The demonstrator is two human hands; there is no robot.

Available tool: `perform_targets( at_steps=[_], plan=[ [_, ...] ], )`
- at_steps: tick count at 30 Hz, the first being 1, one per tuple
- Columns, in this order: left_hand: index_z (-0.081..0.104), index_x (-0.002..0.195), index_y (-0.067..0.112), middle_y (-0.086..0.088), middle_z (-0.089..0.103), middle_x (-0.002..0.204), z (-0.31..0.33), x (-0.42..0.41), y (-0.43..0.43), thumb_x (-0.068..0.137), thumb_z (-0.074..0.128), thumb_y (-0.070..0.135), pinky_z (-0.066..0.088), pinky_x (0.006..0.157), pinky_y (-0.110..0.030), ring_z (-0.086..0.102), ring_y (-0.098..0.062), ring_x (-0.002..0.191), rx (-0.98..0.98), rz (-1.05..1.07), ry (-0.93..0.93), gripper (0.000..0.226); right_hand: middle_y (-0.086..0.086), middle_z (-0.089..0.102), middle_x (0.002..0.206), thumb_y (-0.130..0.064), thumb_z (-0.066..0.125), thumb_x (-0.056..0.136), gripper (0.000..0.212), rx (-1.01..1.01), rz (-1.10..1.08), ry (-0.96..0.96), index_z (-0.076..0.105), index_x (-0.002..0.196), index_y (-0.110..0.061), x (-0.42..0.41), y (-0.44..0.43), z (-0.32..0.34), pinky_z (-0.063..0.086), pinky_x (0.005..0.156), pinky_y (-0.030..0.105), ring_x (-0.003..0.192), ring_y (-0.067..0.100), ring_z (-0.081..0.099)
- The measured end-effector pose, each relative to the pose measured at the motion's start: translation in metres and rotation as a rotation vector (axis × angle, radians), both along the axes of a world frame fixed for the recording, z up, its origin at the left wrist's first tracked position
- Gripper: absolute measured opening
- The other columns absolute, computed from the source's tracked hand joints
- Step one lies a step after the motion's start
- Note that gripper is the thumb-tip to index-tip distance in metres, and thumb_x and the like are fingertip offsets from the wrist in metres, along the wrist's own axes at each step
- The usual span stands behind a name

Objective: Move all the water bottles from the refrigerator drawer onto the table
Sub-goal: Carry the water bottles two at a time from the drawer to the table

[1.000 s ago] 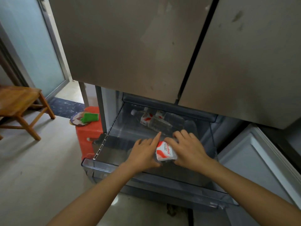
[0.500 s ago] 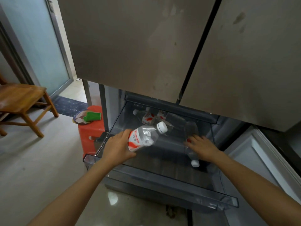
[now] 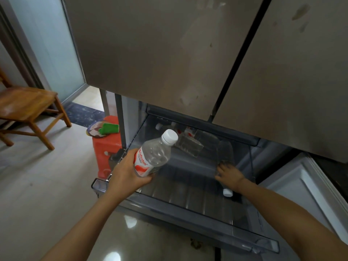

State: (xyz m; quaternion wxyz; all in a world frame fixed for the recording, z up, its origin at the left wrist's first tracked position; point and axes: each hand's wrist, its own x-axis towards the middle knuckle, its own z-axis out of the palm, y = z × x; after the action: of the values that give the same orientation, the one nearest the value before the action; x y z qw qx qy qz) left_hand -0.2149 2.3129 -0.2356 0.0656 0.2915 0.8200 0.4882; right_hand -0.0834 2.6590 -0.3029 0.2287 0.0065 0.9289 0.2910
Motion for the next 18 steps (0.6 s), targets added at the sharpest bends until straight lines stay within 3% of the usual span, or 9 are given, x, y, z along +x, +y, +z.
perform_targets(
  at_steps=[4,9,11,13,15,18],
  plan=[
    [0.039,0.116,0.025,0.009,0.05,0.098,0.0,0.0,0.0,0.06,0.084,0.02,0.039,0.067,-0.01,0.053,-0.01,0.085,0.009,0.029,0.006,0.072,0.023,0.068,0.073,-0.035,0.09,0.012,0.054,-0.008,-0.012,0.02,0.067,0.058,-0.019,0.0,0.003,-0.007,0.053,0.043,0.043,0.069,0.039,0.067],
    [0.04,0.121,0.017,0.003,0.053,0.102,-0.003,-0.002,0.0,0.062,0.083,0.019,0.045,0.073,-0.021,0.055,-0.017,0.09,0.026,0.067,-0.031,0.073,0.014,0.062,0.062,-0.05,0.078,0.004,0.07,-0.113,-0.032,-0.011,0.067,0.065,-0.018,-0.004,-0.031,0.023,0.049,0.046,0.032,0.056,0.029,0.061],
    [0.04,0.122,0.013,0.002,0.052,0.102,-0.002,-0.002,0.0,0.062,0.083,0.02,0.044,0.073,-0.022,0.054,-0.017,0.089,0.026,0.091,-0.031,0.074,0.016,0.064,0.081,-0.054,0.079,0.029,0.069,-0.141,-0.054,-0.009,0.066,0.087,-0.017,-0.008,-0.057,0.046,0.049,0.059,0.033,0.073,0.032,0.061],
    [0.04,0.123,0.011,0.002,0.051,0.102,-0.001,-0.002,0.001,0.062,0.083,0.02,0.045,0.073,-0.024,0.053,-0.018,0.088,0.023,0.107,-0.026,0.075,0.017,0.055,0.115,-0.049,0.067,0.066,0.065,-0.234,-0.159,0.121,0.05,0.119,-0.015,-0.011,-0.072,0.059,0.044,0.08,0.033,0.104,0.032,0.053],
    [0.04,0.124,0.01,0.002,0.05,0.103,-0.001,-0.003,0.001,0.062,0.083,0.021,0.045,0.075,-0.026,0.052,-0.018,0.089,0.019,0.112,-0.032,0.076,0.012,0.05,0.126,-0.052,0.059,0.075,0.07,-0.327,-0.331,0.236,0.036,0.132,-0.019,-0.008,-0.077,0.073,0.042,0.085,0.032,0.113,0.029,0.049],
    [0.04,0.123,0.011,0.002,0.049,0.102,0.0,-0.002,0.001,0.062,0.083,0.021,0.045,0.075,-0.027,0.052,-0.018,0.089,0.018,0.097,-0.033,0.075,0.008,0.056,0.122,-0.056,0.061,0.074,0.07,-0.513,-0.554,0.497,0.036,0.131,-0.022,0.005,-0.081,0.094,0.045,0.079,0.032,0.107,0.028,0.055]
  ],
)
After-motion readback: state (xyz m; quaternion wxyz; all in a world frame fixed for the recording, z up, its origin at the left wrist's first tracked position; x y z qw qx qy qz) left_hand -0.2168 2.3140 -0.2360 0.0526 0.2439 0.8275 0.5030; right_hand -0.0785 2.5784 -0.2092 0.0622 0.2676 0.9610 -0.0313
